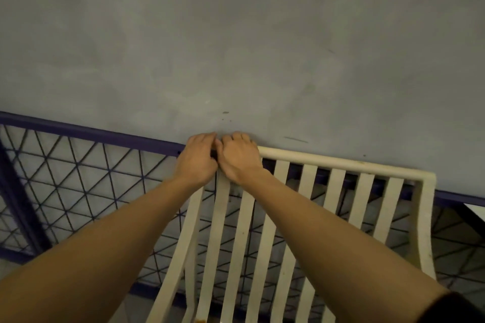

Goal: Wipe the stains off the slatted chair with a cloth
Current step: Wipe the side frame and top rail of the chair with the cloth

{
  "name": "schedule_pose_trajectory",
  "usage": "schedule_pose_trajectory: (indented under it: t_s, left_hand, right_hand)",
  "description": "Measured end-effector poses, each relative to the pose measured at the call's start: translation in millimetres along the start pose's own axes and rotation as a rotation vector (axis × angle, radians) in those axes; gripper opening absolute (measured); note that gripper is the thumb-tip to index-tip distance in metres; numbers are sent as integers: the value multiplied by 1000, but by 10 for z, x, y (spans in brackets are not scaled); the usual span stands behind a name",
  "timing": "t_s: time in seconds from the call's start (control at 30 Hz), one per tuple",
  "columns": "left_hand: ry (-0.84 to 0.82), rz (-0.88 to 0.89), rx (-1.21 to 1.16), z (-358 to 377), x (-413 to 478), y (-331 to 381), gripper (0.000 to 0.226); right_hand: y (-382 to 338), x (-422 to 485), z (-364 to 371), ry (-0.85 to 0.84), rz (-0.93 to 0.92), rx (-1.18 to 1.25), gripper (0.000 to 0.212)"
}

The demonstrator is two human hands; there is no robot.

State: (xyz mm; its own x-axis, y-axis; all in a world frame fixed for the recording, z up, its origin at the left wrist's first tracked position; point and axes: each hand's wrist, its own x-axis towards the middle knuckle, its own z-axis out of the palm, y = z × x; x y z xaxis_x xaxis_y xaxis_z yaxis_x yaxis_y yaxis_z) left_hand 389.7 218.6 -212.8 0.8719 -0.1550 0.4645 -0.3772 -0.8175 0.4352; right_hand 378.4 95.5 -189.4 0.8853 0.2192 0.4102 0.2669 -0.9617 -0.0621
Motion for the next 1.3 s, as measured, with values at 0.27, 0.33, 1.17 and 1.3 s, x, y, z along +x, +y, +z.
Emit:
schedule_pose_trajectory:
  t_s: [0.27,0.33,1.17,1.3]
  left_hand:
    - [-117,73,394,-104,138,276,35]
    - [-139,115,459,-25,80,290,57]
    - [-271,127,435,107,93,783,59]
    - [-319,138,444,143,147,1021,42]
  right_hand:
    - [309,-25,82,36,-197,-65,35]
    - [393,-49,69,36,-223,-91,40]
    - [1114,-392,-174,30,-162,-155,34]
    - [1225,-446,-181,19,-192,-136,35]
